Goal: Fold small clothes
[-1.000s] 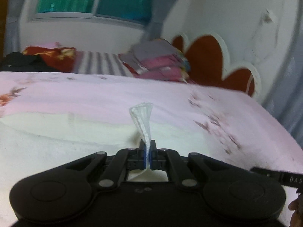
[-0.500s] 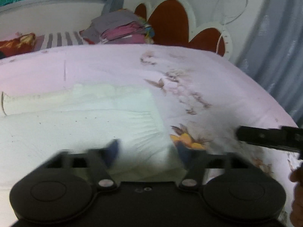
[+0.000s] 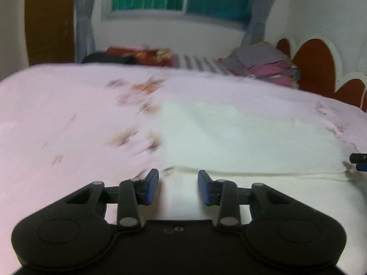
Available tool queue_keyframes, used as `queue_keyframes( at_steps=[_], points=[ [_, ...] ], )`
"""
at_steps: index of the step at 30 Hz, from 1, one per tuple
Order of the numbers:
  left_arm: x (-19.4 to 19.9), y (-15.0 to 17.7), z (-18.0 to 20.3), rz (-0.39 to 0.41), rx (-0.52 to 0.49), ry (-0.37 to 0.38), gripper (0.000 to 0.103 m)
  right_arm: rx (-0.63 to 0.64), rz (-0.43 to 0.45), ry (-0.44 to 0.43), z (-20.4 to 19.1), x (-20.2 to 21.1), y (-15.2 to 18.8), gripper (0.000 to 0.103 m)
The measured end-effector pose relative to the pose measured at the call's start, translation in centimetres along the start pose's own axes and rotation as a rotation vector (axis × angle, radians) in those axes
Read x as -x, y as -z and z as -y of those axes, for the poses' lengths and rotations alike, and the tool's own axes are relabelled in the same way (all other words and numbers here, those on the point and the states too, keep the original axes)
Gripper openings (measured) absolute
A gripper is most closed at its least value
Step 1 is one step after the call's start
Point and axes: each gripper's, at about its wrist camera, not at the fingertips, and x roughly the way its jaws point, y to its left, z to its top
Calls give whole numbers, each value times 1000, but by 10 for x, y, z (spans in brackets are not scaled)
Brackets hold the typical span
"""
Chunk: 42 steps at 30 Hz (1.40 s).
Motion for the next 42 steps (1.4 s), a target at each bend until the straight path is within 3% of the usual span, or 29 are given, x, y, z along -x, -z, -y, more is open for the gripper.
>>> queue_keyframes(
  at_steps=[5, 7, 14, 15, 16, 18, 19, 22, 26, 29, 33, 42],
  points=[
    [-20, -3, -2, -43, -40, 26, 25, 23, -59, 61, -10, -30, 5, 57],
    [-23, -4, -12, -38, -7, 37, 20, 47, -66, 95, -13, -35, 7, 41],
    [-28, -7, -26, -48, 22, 90, 15, 64, -63, 124, -19, -37, 5, 41],
    [-30, -7, -28, -48, 30, 98, 13, 72, -62, 131, -20, -38, 6, 38],
    [-31, -8, -29, -50, 35, 104, 11, 81, -56, 135, -22, -38, 6, 26],
    [-32, -10, -30, -53, 29, 117, 5, 94, -50, 142, -24, -37, 5, 22],
    [-32, -11, -29, -55, 20, 120, 5, 96, -44, 141, -25, -35, 5, 15],
    [-32, -12, -31, -57, 5, 128, 2, 89, -25, 131, -28, -28, 4, 12],
    [-36, -11, -37, -68, 18, 139, 1, 118, 11, 135, -36, -14, 2, 12],
    [-37, -9, -39, -75, 14, 141, 0, 160, -18, 180, -42, -17, 2, 13],
    [-39, -11, -40, -73, 21, 140, 0, 114, -2, 163, -35, -16, 4, 16],
    [-41, -11, -37, -77, 23, 147, 0, 148, 19, 196, -40, -22, 9, 20]
  ],
)
